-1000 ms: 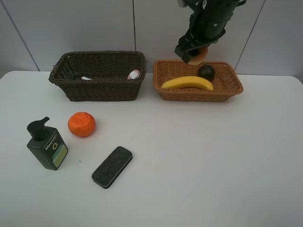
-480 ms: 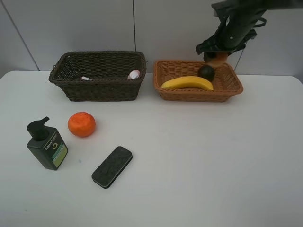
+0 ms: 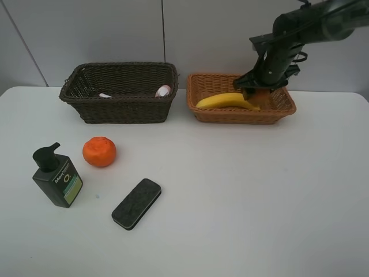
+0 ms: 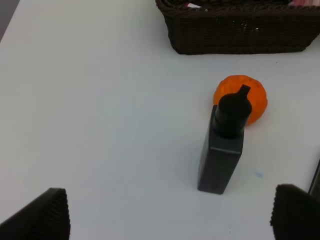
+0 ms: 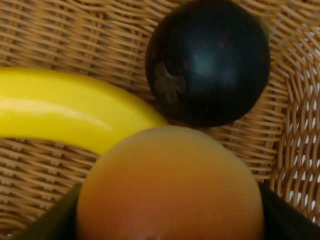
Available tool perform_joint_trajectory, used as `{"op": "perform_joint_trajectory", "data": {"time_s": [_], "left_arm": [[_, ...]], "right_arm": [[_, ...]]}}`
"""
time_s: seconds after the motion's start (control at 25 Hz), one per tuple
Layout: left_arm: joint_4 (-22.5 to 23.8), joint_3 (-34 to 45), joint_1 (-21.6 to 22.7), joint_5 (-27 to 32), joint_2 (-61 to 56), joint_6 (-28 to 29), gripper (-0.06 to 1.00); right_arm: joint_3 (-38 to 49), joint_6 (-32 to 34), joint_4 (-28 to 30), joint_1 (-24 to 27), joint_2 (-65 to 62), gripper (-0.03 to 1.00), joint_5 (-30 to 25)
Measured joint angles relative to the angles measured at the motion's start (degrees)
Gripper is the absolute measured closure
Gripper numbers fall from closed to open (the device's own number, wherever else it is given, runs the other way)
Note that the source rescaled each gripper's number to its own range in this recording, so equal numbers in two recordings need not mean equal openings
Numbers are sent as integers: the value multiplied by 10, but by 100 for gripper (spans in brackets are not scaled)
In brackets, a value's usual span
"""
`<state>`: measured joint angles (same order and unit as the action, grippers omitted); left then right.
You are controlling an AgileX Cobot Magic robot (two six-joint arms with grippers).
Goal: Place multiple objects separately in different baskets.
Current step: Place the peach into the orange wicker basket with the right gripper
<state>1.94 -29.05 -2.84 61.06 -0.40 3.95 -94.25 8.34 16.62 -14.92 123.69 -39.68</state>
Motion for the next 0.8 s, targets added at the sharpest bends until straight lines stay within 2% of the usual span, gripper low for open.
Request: {"op": "perform_joint_trajectory", "data": {"time_s": [0.4, 0.44, 0.52, 0.56, 0.68, 0.8], "left_arm": [[0, 0, 0, 0, 0, 0, -5], [0, 0, 0, 0, 0, 0, -5], [0, 0, 0, 0, 0, 0, -5], [0, 0, 0, 0, 0, 0, -5], [0, 0, 0, 0, 0, 0, -5], [0, 0, 0, 0, 0, 0, -5]], "right_arm": [[0, -1, 0, 0, 0, 25, -2], [0, -1, 0, 0, 0, 23, -2], [0, -1, -1, 0, -1, 8, -2], [0, -1, -1, 0, -3, 4, -2], [0, -1, -1, 0, -8, -1, -2], [0, -1, -1, 0, -11, -1, -2]]}}
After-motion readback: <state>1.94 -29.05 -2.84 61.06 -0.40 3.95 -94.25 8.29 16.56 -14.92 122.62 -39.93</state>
